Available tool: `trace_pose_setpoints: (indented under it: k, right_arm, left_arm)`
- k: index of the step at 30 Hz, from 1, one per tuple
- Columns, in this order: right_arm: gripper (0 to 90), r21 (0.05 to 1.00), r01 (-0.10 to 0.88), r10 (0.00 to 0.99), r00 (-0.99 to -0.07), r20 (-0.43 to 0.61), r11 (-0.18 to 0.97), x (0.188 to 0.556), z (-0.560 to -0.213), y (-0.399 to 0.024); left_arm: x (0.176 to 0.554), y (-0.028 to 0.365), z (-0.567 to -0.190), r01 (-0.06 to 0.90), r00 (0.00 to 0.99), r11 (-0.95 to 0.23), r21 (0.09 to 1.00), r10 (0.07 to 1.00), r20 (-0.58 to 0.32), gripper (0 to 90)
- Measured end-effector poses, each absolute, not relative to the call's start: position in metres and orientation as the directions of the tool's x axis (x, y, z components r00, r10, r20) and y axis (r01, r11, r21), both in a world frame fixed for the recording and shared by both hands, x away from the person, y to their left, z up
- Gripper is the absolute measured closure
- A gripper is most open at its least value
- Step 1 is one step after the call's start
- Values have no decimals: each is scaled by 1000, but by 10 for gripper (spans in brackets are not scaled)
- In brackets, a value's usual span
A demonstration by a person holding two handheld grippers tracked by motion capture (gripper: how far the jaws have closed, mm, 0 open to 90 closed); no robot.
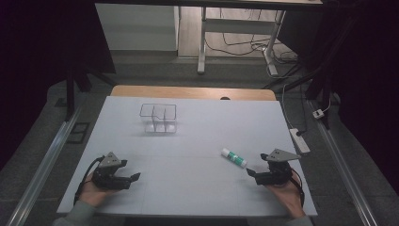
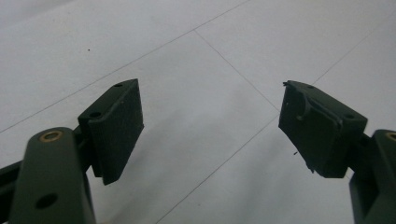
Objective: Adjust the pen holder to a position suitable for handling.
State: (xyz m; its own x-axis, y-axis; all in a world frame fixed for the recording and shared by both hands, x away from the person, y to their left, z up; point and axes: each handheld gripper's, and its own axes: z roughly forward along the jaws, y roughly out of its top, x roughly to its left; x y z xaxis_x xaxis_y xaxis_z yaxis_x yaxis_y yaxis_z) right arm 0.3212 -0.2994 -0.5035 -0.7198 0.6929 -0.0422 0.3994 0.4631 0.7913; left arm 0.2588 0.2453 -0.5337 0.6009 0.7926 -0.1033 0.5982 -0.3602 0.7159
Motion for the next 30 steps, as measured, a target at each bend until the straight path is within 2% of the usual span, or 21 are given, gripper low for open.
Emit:
trace_pose_setpoints:
  k: [30]
  right_arm:
    - [156,786,407,702,-710,-48,465,321,-504,-300]
  left_arm:
    - [266,249,-532,601,583,-351,718,807,-93,224]
